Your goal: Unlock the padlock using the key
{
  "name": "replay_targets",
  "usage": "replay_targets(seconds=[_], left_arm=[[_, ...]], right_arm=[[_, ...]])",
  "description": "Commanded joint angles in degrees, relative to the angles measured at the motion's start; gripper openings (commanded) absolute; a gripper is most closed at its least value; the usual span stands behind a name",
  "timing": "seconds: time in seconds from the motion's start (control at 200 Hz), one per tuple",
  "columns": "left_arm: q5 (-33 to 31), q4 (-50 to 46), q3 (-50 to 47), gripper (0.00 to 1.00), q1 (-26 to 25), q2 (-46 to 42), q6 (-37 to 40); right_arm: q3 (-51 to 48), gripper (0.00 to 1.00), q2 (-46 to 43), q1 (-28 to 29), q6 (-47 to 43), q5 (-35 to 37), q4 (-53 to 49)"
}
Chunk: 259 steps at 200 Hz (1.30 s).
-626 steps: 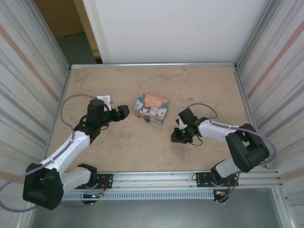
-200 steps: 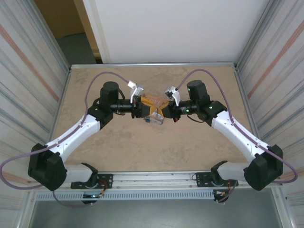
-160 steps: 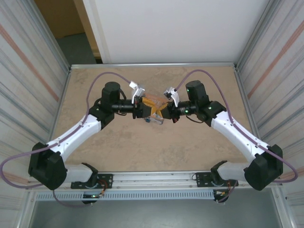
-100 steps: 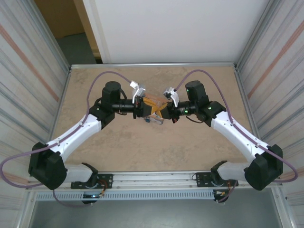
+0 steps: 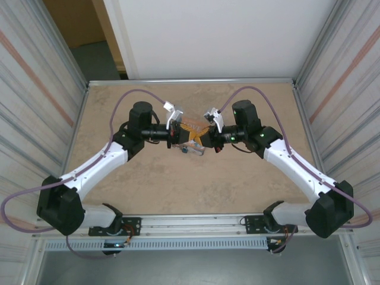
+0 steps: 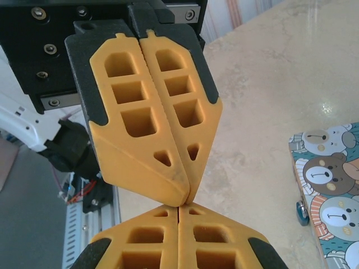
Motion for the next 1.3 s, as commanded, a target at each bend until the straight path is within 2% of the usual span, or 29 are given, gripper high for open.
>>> replay_targets(seconds=[0.0,0.025,0.1,0.16,0.271,0.361,0.817,1.293], left_arm=[[0.95,0.04,1.5,0.0,-0.55,-0.42,0.5],[0.89,0.27,1.43,0.0,-0.55,-0.57,0.35],[0.5,1.69,0.91,0.0,-0.55,-1.25,-0.5],[-0.29,2.72,0.38,0.0,-0.55,-1.95,-1.03],[-2.21,3.36,-0.17,0.0,-0.53,-3.19,-1.44],[-3.65,3.66,-0.44,0.0,-0.55,-4.08,-1.78],[-5.51,4.35,-0.88,0.0,-0.55,-5.19,-2.32],[-5.62,4.46,-0.88,0.0,-0.54,-5.15,-2.32]], right_arm=[[0.94,0.0,-0.99,-0.05,2.53,0.61,1.82],[0.8,0.0,-1.11,-0.24,3.04,0.55,2.12],[-0.13,0.14,-1.7,-1.6,5.19,-0.75,4.09],[-1.34,0.22,-2.52,-3.23,7.77,-2.62,6.69],[-3.94,0.33,-4.29,-6.43,13.21,-6.14,12.05],[-5.41,0.38,-5.28,-7.6,16.39,-8.4,14.51],[-8.83,0.39,-4.52,-2.29,23.06,-7.25,20.08],[-7.77,0.36,-0.95,-0.4,23.59,-5.57,22.38]])
